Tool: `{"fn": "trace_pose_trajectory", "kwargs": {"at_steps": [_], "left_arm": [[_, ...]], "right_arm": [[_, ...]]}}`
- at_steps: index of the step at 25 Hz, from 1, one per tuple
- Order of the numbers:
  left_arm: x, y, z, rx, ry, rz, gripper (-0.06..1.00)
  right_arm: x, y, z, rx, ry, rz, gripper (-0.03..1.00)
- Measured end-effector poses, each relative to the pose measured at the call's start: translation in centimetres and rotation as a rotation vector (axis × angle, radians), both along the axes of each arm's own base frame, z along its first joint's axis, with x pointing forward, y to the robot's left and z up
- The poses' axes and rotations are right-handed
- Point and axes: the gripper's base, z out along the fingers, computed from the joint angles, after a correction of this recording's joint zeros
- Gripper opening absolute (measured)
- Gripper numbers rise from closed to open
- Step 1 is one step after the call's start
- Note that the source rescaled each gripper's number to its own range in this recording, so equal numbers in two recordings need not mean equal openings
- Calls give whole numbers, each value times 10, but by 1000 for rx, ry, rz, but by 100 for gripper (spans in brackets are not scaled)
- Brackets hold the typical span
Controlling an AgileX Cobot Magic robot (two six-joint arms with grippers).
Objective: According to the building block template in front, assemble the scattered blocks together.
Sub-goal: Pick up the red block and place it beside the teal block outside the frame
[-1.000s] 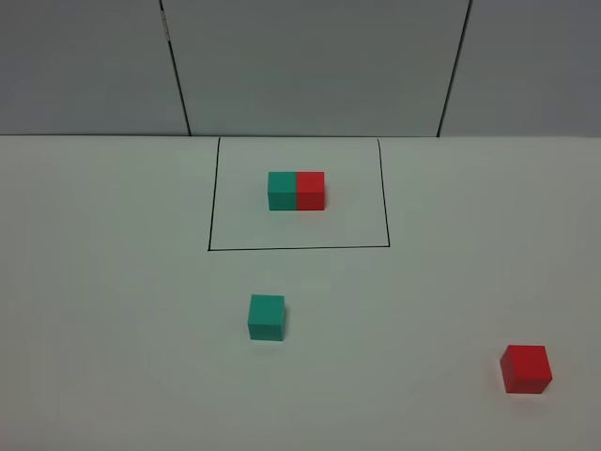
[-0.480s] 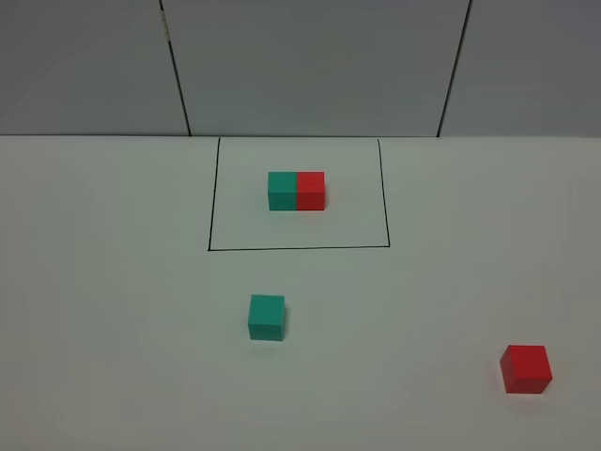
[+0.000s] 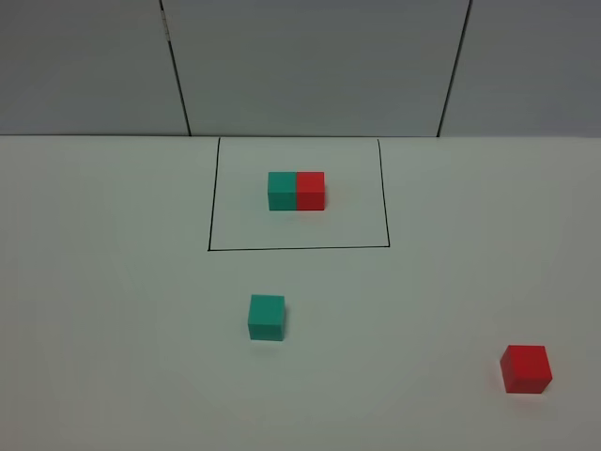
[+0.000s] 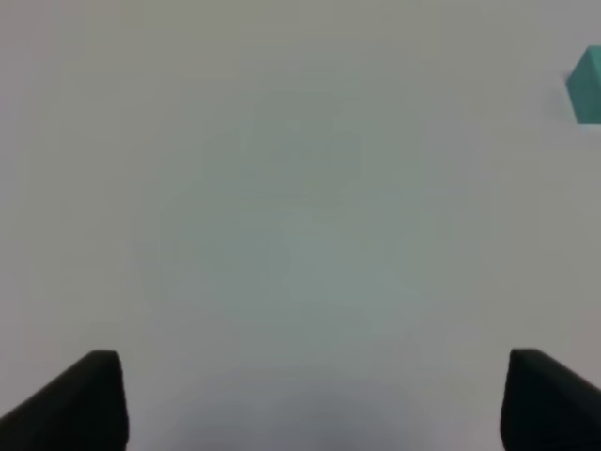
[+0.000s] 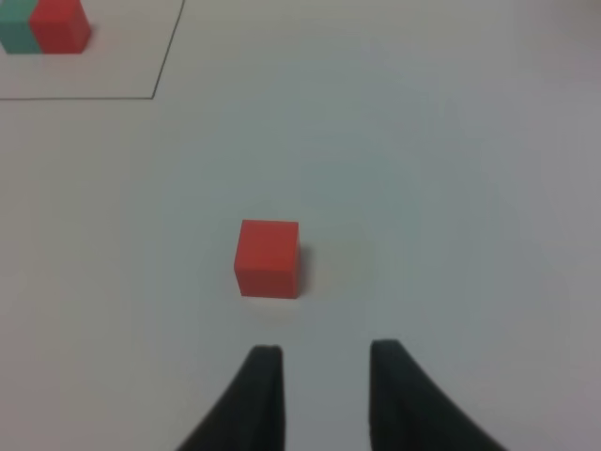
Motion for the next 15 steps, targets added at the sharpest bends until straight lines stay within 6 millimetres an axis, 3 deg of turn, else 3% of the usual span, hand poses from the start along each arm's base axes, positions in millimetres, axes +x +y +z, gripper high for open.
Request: {"fn": "trace_pose_trajectory", "kwargs": {"at_steps": [15], "left_arm": [[-10,1,-3,-14,-47,124,93]], "right_arm": [[0,0,0,0,0,0,0]]}}
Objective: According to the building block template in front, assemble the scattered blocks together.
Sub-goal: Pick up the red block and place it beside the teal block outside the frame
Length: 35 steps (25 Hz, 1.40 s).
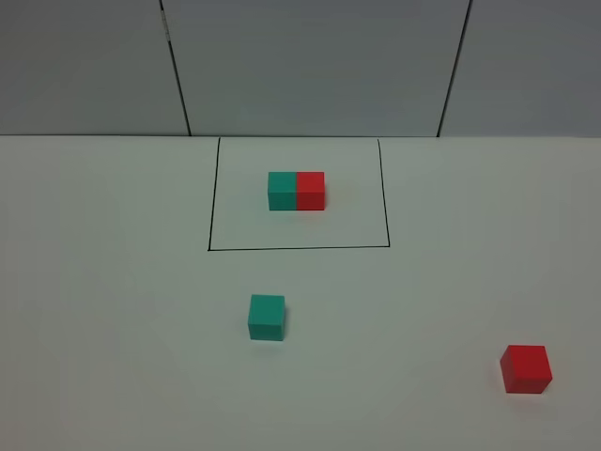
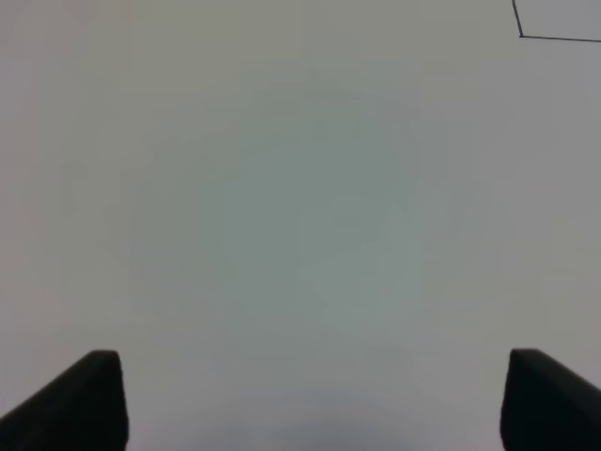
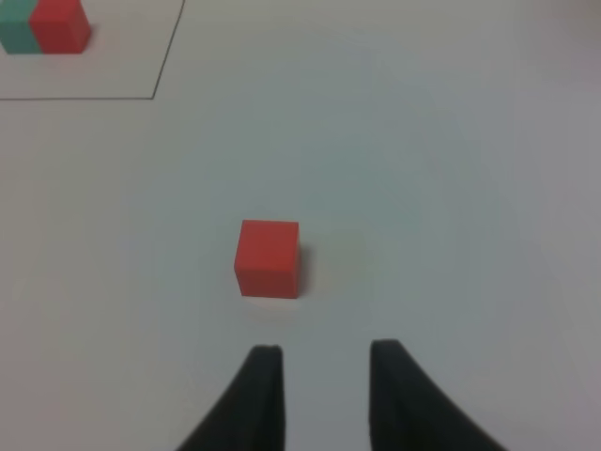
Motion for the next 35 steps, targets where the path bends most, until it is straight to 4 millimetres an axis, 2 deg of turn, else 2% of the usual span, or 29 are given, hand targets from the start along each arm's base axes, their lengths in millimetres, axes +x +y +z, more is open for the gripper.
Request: {"fn": "trace_pose_trajectory", "kwargs": {"at_steps": [7,35], "left_arm": [[-10,0,-4,5,-47,3,93],[-10,4,-4,34,-46,34,93]], "right_arm": [[0,0,0,0,0,0,0],[0,0,0,0,0,0,0]]}}
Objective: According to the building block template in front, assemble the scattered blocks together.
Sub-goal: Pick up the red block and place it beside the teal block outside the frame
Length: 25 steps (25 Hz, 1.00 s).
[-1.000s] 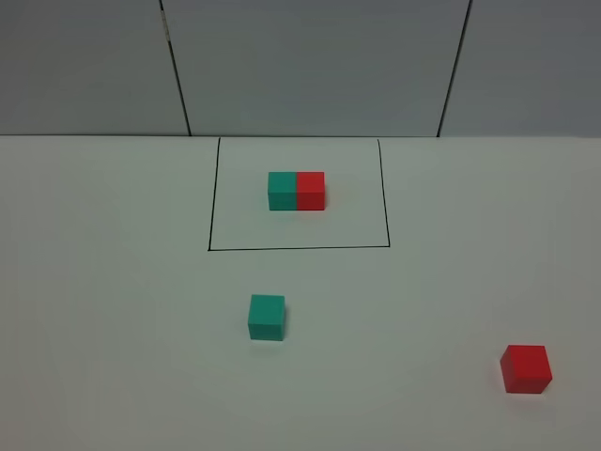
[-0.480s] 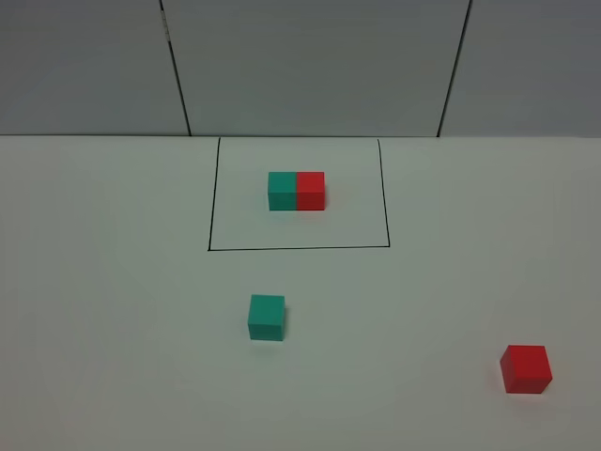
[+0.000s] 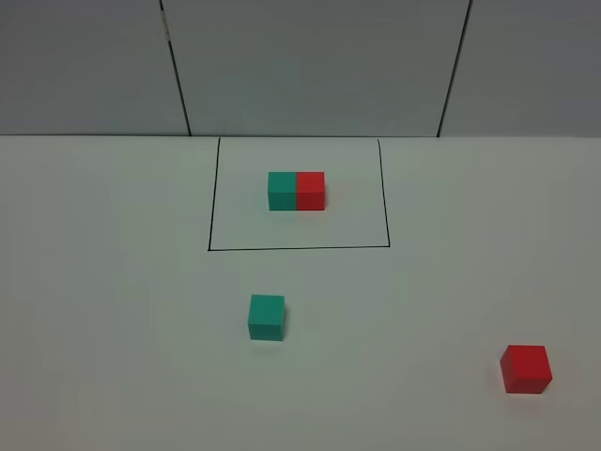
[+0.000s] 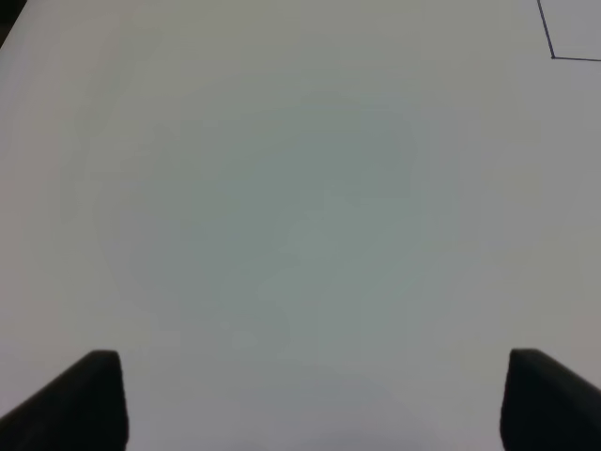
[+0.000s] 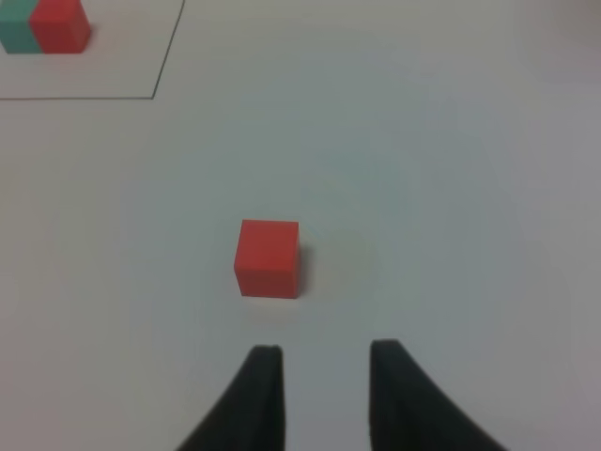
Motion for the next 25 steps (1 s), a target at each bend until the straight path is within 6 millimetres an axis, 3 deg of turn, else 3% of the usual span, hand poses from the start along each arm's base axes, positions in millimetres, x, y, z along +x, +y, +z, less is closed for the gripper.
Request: {"fn": "trace_pose_trajectory", "kwargs": {"at_steps": [25], "left_arm": [[0,0,0,0,1,0,93]], "right_arm": [[0,0,0,0,0,0,0]]}}
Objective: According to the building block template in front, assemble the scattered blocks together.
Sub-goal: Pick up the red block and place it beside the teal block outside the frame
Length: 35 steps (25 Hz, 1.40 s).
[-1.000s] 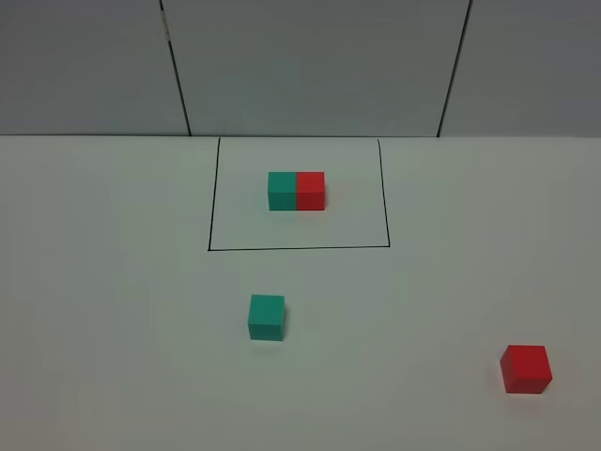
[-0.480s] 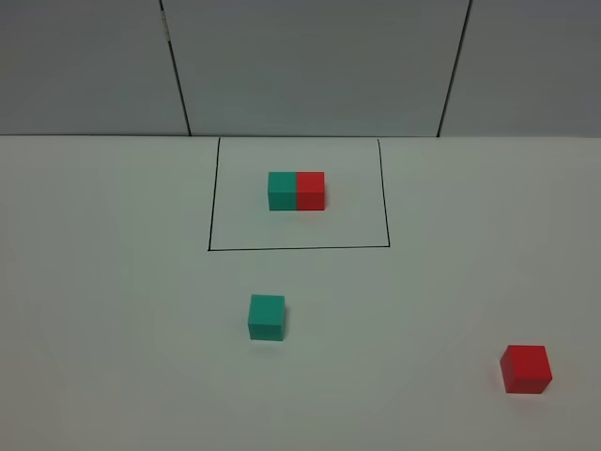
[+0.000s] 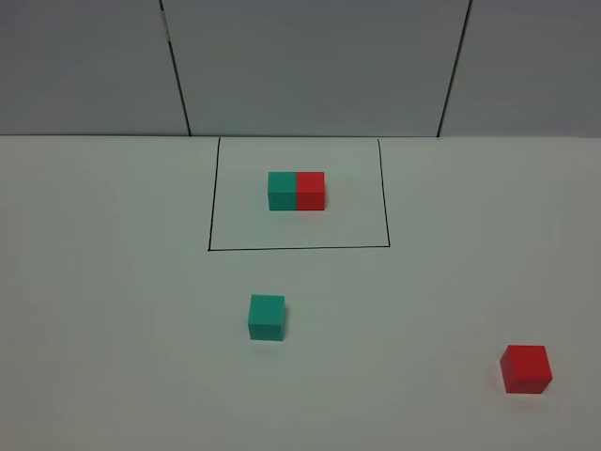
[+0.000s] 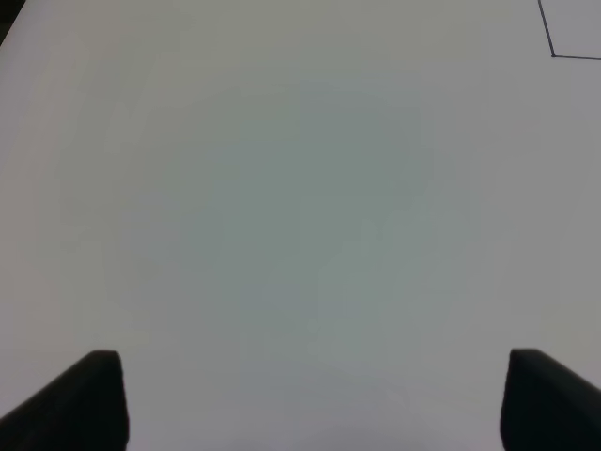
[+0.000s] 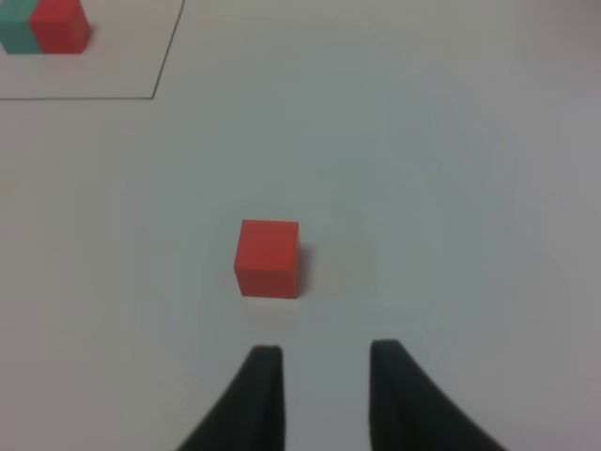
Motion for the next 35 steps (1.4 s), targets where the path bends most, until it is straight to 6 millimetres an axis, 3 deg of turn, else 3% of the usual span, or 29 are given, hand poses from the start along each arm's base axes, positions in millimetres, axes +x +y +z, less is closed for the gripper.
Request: {"fn": "trace_pose_trajectory", "kwargs": {"at_steps": [18,21,24,26,29,35], "left_arm": [[0,0,0,0,0,0,93],[0,0,0,0,0,0,93],[0,0,0,0,0,0,93],[0,0,0,0,0,0,93],[0,0,0,0,0,0,93],[0,0,0,0,0,0,92]], "right_arm": [[0,-2,0,6,0,-23,3],[0,-2,0,1,0,-28,22],[2,-3,0,-5,11,-37,64],[7,-4,0,-16,42,-48,86],[21,-5,-1,-42,129,-58,96],[67,-6,-9,-191,370,15,99]]}}
